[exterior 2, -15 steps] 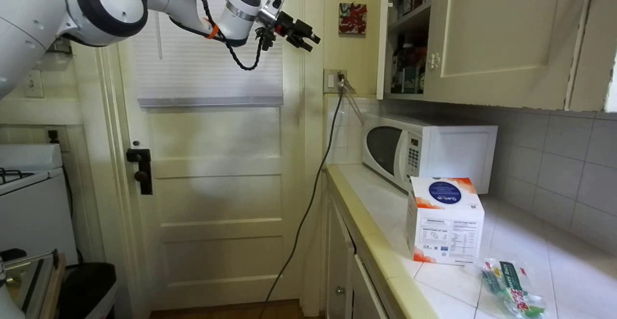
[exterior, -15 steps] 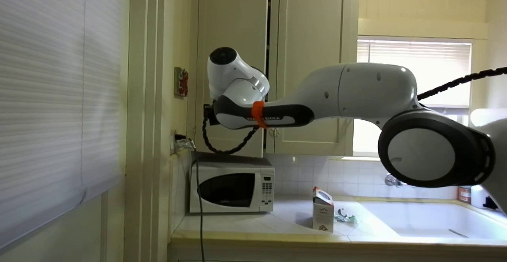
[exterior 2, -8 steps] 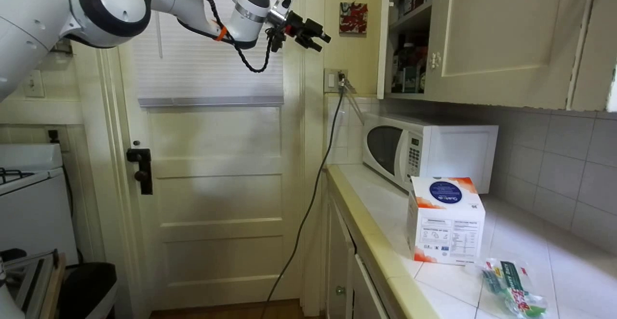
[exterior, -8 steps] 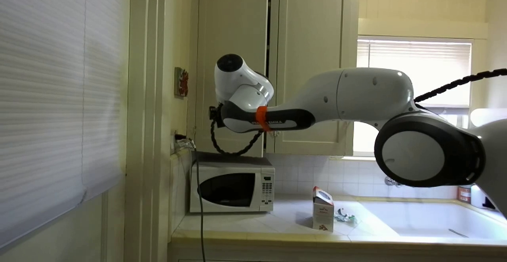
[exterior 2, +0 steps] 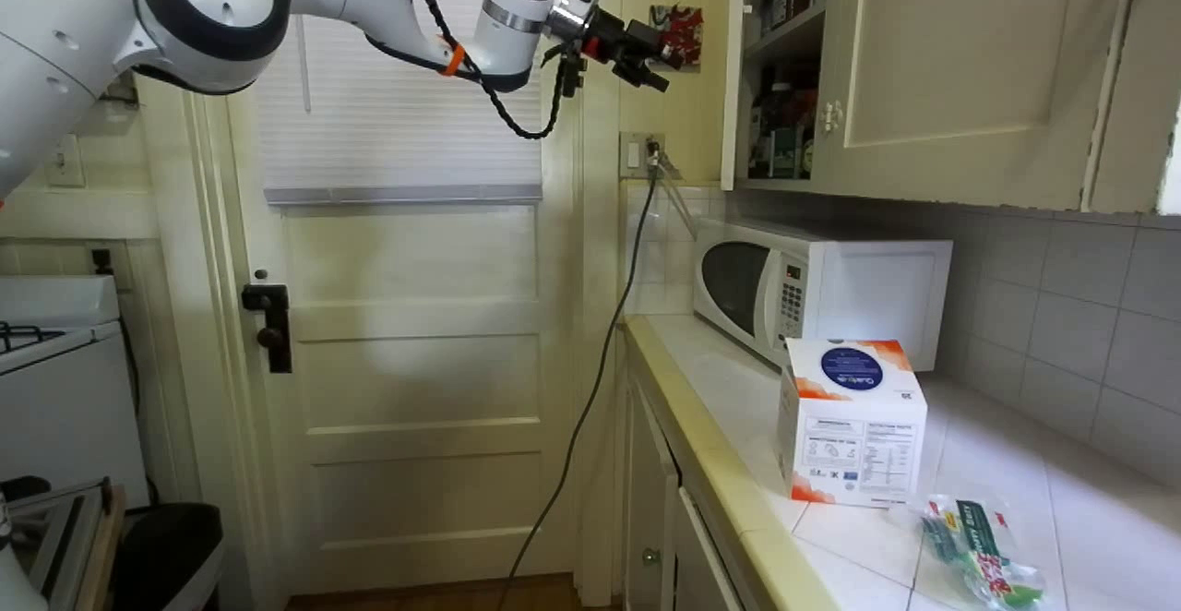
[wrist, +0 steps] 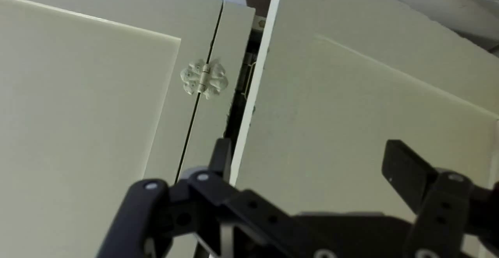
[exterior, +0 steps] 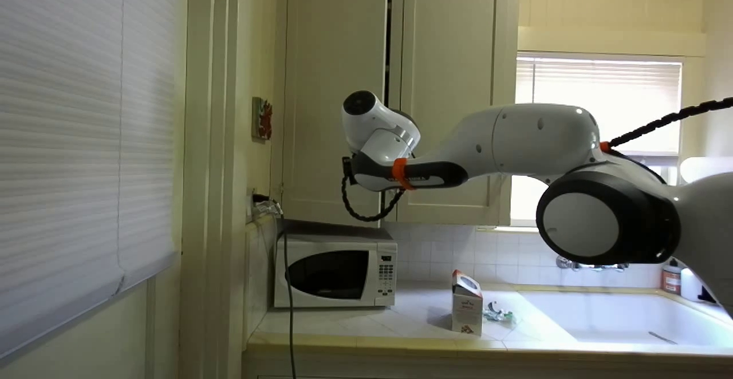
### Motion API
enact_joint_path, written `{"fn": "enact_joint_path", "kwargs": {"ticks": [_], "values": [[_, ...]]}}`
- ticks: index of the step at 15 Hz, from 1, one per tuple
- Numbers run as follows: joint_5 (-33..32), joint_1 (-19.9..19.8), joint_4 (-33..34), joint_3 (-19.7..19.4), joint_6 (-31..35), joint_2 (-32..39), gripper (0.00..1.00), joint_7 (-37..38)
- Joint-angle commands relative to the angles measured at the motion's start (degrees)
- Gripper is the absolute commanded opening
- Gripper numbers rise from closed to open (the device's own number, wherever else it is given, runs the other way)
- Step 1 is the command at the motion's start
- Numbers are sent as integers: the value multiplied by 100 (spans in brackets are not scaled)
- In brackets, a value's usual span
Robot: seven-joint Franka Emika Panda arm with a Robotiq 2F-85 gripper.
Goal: Close the cupboard
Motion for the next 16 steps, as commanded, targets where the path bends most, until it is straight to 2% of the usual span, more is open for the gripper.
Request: {"fn": "enact_joint_path", "kwargs": {"ticks": [1,2,5,9,12,16], "values": [[-177,73,73,-108,-48,91,100,108],[-308,88,124,-189,-102,166,100,53],[-472,14,54,-154,-42,197,100,-712],[-474,-167,259,-161,-51,406,100,-1594],[-636,-247,690,-431,-251,733,100,-1465],[-781,-256,1372,-893,-731,1263,100,-752]]}}
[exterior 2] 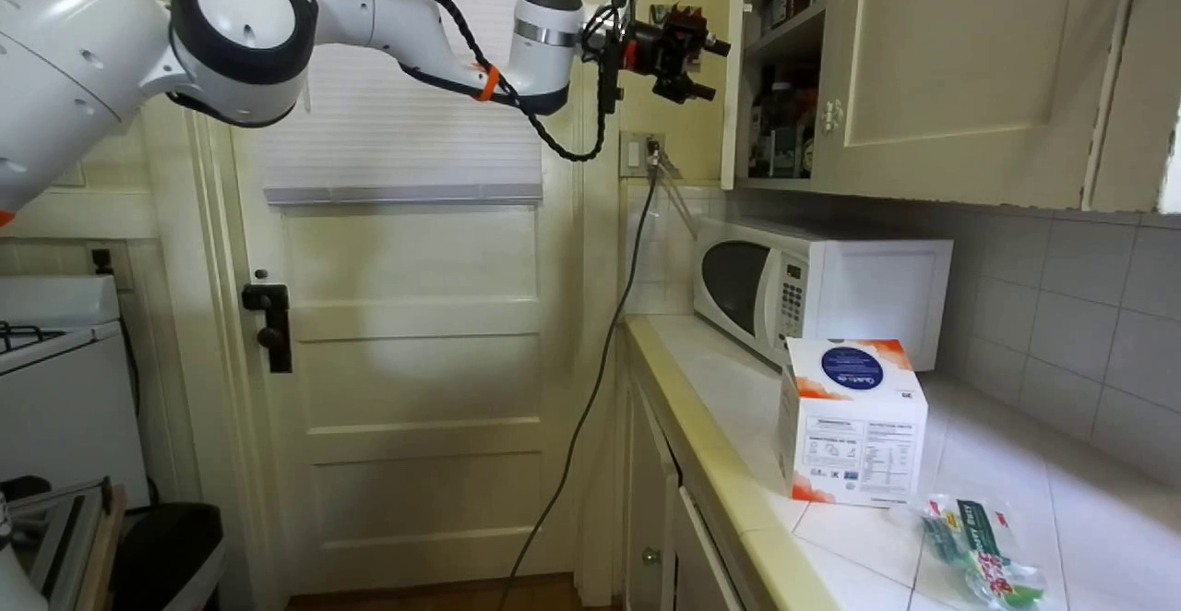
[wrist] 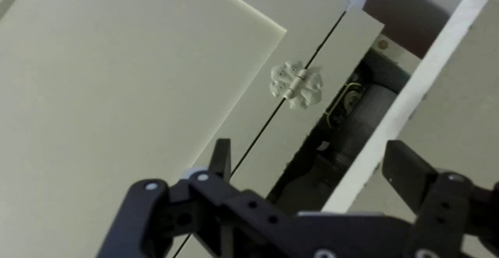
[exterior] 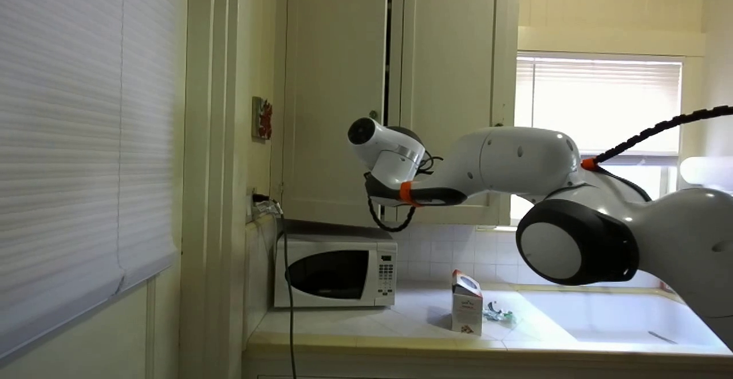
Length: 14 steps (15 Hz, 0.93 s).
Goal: Close the cupboard
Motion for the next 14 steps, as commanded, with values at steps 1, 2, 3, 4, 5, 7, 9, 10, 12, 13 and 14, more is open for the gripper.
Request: {"fn": "enact_joint_path", "kwargs": {"ticks": [1,2,3,4,5,7,9,10,12,13,14], "values": [[-67,-25,947,-320,-611,683,100,627],[-44,-15,1080,-371,-736,788,100,792],[-50,1,1206,-426,-855,889,100,951],[-23,11,1279,-427,-945,957,100,1011],[3,45,1313,-403,-988,976,100,1026],[85,56,1409,-336,-987,1037,100,1221],[201,59,1507,-279,-1050,1036,100,1476],[231,63,1550,-278,-1080,1027,100,1629],[326,17,1615,-258,-1125,1018,100,1918],[472,-44,1632,-192,-1167,1005,100,2052],[635,-73,1625,-146,-1337,988,100,2144]]}}
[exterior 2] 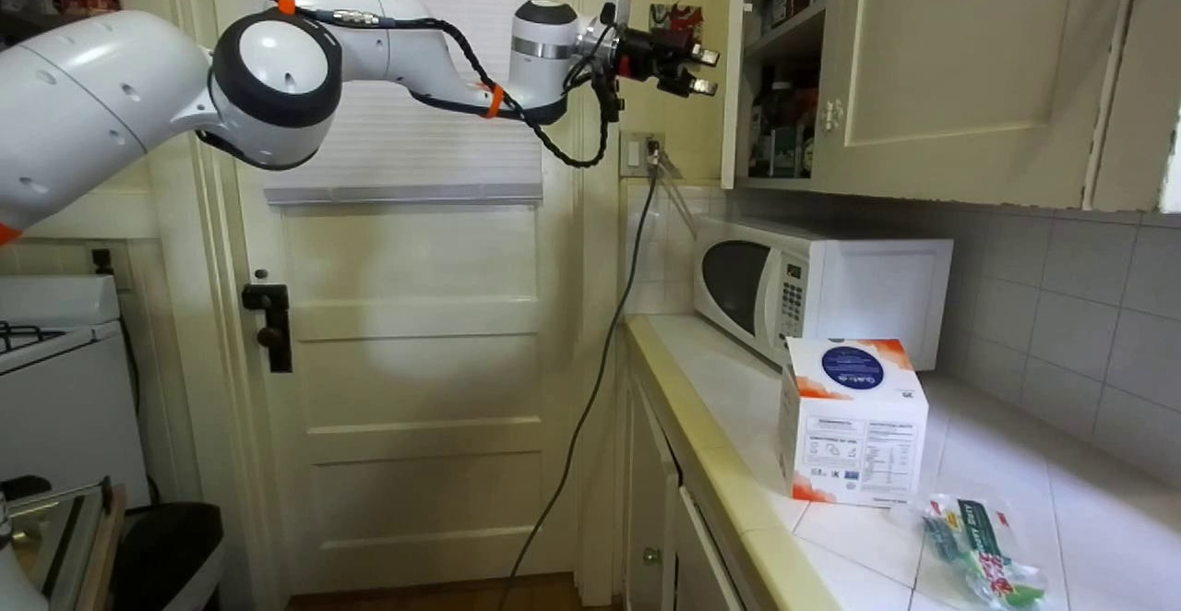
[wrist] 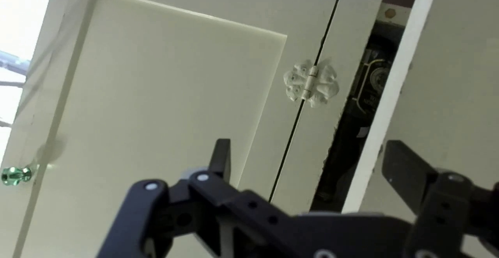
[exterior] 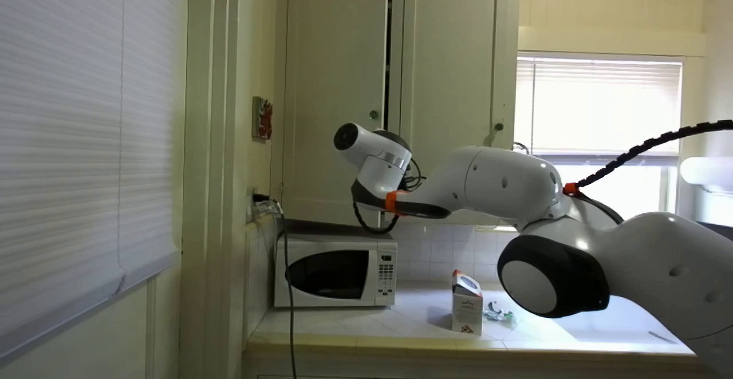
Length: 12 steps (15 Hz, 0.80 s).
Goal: Close the cupboard
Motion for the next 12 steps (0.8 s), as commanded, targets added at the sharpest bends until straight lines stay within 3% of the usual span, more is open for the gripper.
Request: {"fn": "enact_joint_path", "kwargs": {"ticks": [1,2,12], "values": [[530,-186,255,230,-332,77,100,258],[262,-67,53,64,-170,0,100,173],[593,-362,211,289,256,67,100,588]]}}
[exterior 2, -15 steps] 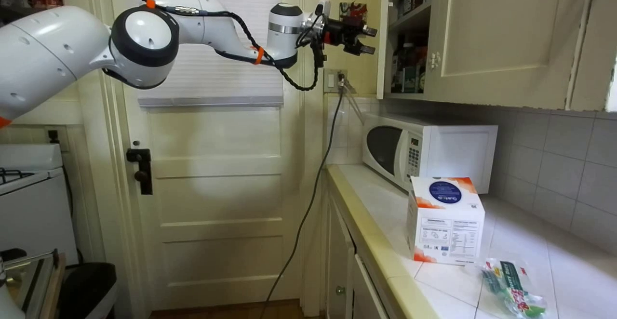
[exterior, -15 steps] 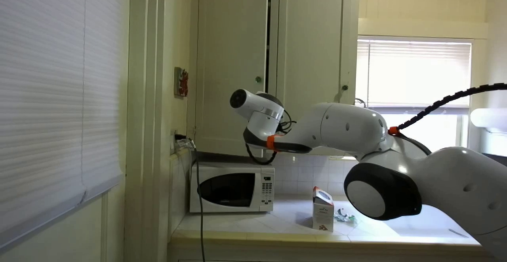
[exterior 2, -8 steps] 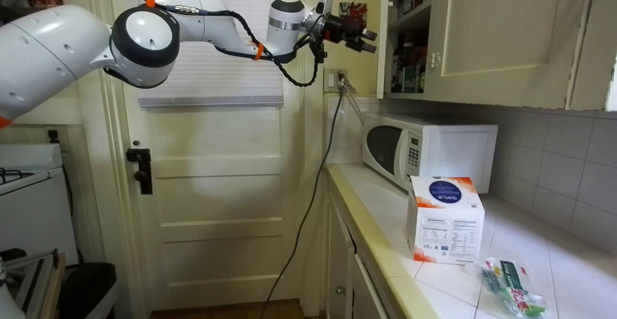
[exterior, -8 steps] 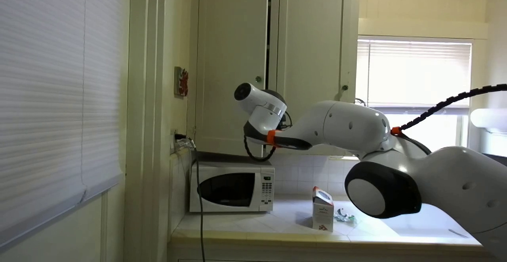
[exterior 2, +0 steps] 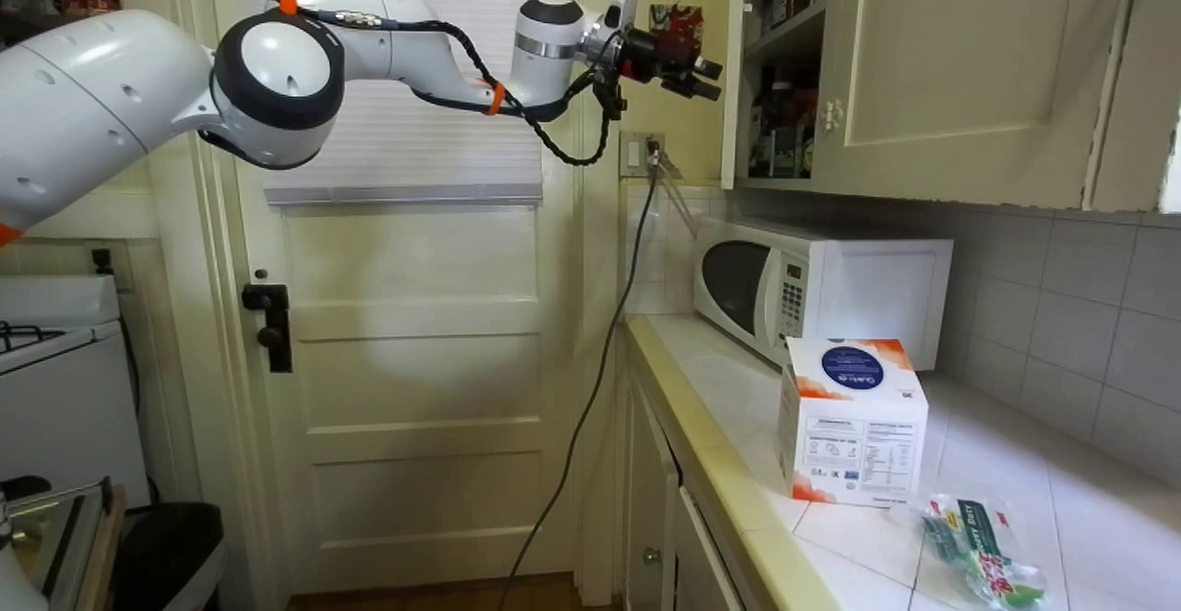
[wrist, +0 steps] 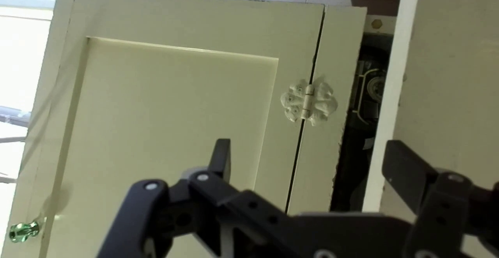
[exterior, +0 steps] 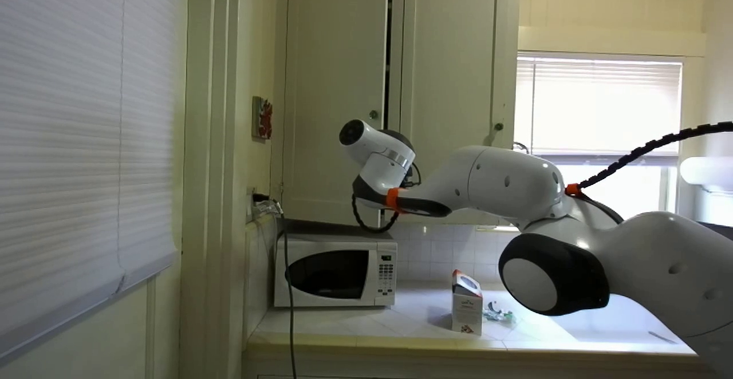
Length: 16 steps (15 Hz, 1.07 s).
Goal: Close the cupboard
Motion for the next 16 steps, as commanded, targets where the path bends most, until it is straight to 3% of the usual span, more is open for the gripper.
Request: {"fn": "enact_joint_path", "kwargs": {"ticks": [1,7,12,14,16], "values": [[329,-307,126,244,516,51,100,125],[1039,-861,143,826,1287,126,100,-79],[1083,-1140,355,810,1117,355,100,4],[1050,-1124,278,802,893,379,100,-146],[934,-1108,18,770,1083,212,100,-23]]}}
